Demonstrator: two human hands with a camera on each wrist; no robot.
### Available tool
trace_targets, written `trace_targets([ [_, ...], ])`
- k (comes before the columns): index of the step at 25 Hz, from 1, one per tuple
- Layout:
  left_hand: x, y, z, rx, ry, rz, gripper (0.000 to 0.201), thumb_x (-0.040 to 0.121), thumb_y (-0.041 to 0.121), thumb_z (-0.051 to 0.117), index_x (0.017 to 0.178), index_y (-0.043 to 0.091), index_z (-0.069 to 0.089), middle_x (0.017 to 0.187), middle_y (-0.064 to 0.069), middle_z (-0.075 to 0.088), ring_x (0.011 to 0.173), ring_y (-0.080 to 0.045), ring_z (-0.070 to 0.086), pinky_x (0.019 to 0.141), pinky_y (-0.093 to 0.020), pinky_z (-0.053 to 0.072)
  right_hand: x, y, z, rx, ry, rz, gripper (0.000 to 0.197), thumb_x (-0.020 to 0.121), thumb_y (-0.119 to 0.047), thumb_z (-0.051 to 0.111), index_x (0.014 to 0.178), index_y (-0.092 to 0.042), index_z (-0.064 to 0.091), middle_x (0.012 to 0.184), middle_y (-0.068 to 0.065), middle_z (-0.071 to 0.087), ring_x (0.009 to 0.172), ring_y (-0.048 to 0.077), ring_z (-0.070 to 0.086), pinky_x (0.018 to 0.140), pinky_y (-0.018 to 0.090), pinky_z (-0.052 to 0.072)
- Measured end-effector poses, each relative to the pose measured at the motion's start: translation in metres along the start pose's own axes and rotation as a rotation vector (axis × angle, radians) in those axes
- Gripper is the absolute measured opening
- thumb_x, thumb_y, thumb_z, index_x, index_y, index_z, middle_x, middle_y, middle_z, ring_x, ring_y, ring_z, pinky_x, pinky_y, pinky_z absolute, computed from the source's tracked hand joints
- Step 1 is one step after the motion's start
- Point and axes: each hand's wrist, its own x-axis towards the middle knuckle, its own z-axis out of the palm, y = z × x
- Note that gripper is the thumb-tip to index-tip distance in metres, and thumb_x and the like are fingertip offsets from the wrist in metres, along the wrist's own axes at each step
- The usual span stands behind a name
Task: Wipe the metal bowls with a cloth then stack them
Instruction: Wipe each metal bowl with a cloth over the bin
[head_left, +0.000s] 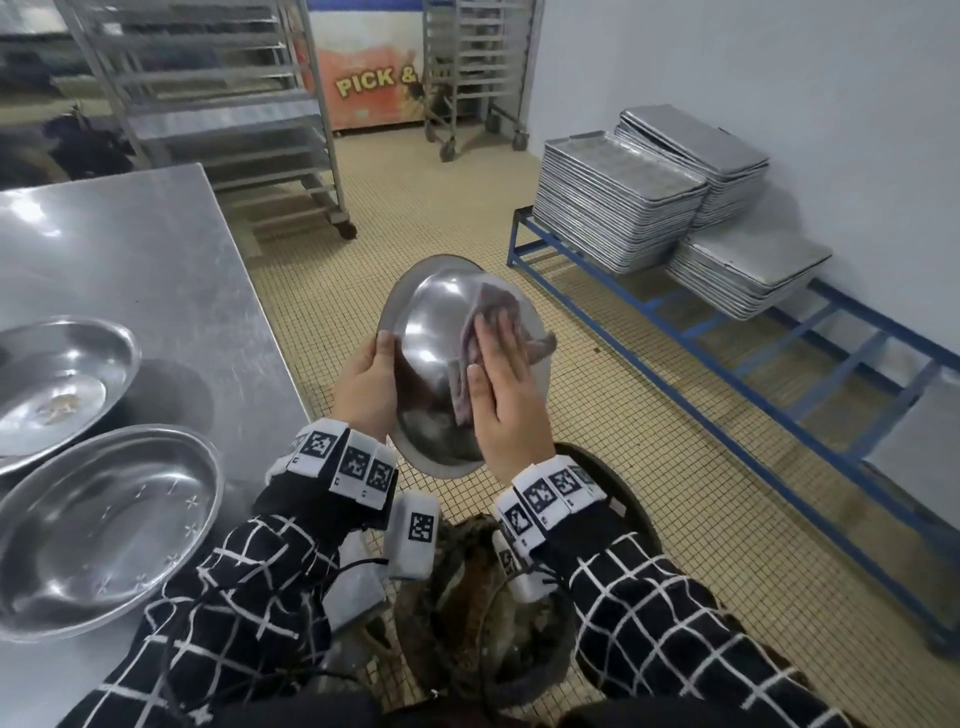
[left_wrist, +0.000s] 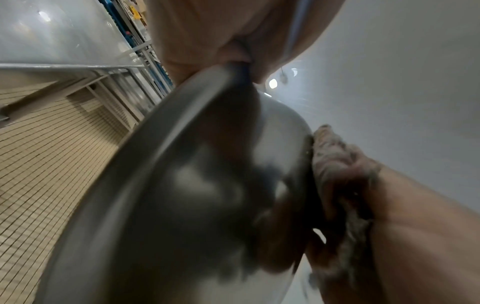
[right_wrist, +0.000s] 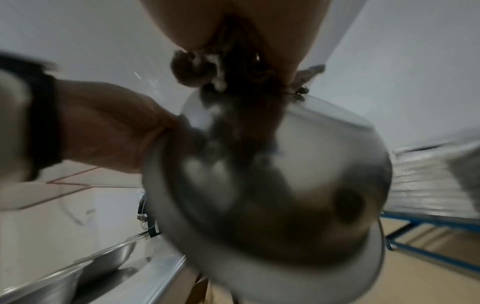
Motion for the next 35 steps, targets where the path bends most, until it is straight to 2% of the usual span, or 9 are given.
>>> trace_targets([
  [2, -0.006, 0.008, 0.003, 0.002, -0.007, 0.027, 0.026, 0.100, 0.037, 0.040, 0.085, 0.030, 0.059, 0.090, 0.004, 0.064, 0.087, -0.013, 0.060, 0.077, -0.027, 0.047, 0.029, 0.018, -0.012, -0.024, -0.009, 0.002, 0.057, 0.098, -0.043, 0.026, 0.150, -0.022, 0.017, 0.159, 0.002, 0.010, 0.147, 0.018, 0.008, 0.118, 0.034, 0.014],
  [5, -0.008, 0.011, 0.004, -0.016, 0.014, 0.035, 0.026, 0.100, 0.039, 0.040, 0.088, 0.031, 0.062, 0.094, 0.006, 0.064, 0.090, -0.009, 0.059, 0.079, -0.025, 0.044, 0.049, 0.046, -0.042, 0.010, -0.050, 0.152, 0.054, 0.101, -0.041, 0.029, 0.151, -0.031, 0.013, 0.159, -0.003, 0.012, 0.142, 0.024, 0.025, 0.108, 0.044, 0.035],
  [10, -0.006, 0.003, 0.008, -0.012, 0.152, -0.010, 0.031, 0.098, 0.046, 0.040, 0.103, 0.026, 0.064, 0.103, 0.003, 0.066, 0.103, -0.017, 0.059, 0.099, -0.038, 0.044, -0.006, 0.068, -0.056, 0.033, -0.244, 0.202, 0.057, 0.102, -0.035, 0.027, 0.149, -0.041, -0.005, 0.158, -0.016, -0.006, 0.130, 0.030, 0.041, 0.093, 0.028, 0.041],
  [14, -0.017, 0.004, 0.025, -0.024, 0.177, 0.013, 0.026, 0.101, 0.039, 0.037, 0.092, 0.028, 0.059, 0.089, 0.011, 0.059, 0.089, -0.010, 0.056, 0.076, -0.023, 0.044, -0.032, 0.049, -0.031, 0.142, -0.246, 0.099, 0.059, 0.099, -0.047, 0.023, 0.147, -0.043, -0.009, 0.155, -0.021, -0.016, 0.147, 0.015, -0.006, 0.114, 0.053, 0.023],
  [19, -0.029, 0.003, 0.041, 0.011, 0.142, 0.069, 0.028, 0.101, 0.036, 0.038, 0.080, 0.031, 0.056, 0.087, 0.005, 0.060, 0.083, -0.011, 0.057, 0.081, -0.029, 0.046, 0.015, 0.018, -0.026, -0.030, -0.052, 0.011, 0.067, 0.093, -0.059, 0.018, 0.149, -0.027, 0.000, 0.160, 0.003, -0.002, 0.147, 0.017, -0.007, 0.119, 0.034, -0.004],
  [24, -0.025, 0.004, 0.035, -0.064, 0.137, 0.031, 0.027, 0.100, 0.039, 0.040, 0.084, 0.030, 0.061, 0.092, 0.004, 0.064, 0.089, -0.013, 0.060, 0.079, -0.028, 0.047, 0.053, 0.054, -0.050, 0.112, -0.128, 0.214, 0.059, 0.096, -0.055, 0.019, 0.150, -0.035, 0.008, 0.159, -0.005, 0.007, 0.145, 0.024, 0.012, 0.112, 0.057, 0.025],
  [27, -0.018, -0.001, 0.030, -0.077, 0.182, 0.020, 0.029, 0.099, 0.041, 0.042, 0.084, 0.029, 0.064, 0.095, 0.002, 0.067, 0.098, -0.019, 0.061, 0.095, -0.037, 0.046, 0.030, 0.081, -0.059, 0.190, -0.183, 0.316, 0.055, 0.100, -0.044, 0.026, 0.151, -0.037, 0.004, 0.159, -0.009, 0.009, 0.139, 0.021, 0.027, 0.108, 0.046, 0.031],
  [29, -0.017, -0.005, 0.031, -0.077, 0.205, 0.002, 0.030, 0.099, 0.040, 0.041, 0.083, 0.029, 0.064, 0.094, 0.004, 0.067, 0.098, -0.018, 0.060, 0.099, -0.038, 0.045, 0.003, 0.084, -0.053, 0.177, -0.171, 0.268, 0.056, 0.100, -0.044, 0.024, 0.150, -0.037, 0.000, 0.159, -0.012, 0.001, 0.137, 0.015, 0.027, 0.103, 0.036, 0.034],
  [35, -0.024, -0.009, 0.045, -0.070, 0.181, 0.003, 0.029, 0.102, 0.035, 0.037, 0.085, 0.026, 0.059, 0.089, 0.005, 0.062, 0.086, -0.012, 0.057, 0.077, -0.026, 0.044, -0.015, 0.055, -0.025, 0.065, -0.114, -0.032, 0.059, 0.098, -0.049, 0.017, 0.150, -0.026, 0.002, 0.159, -0.005, 0.001, 0.147, 0.011, -0.002, 0.119, 0.045, 0.014],
])
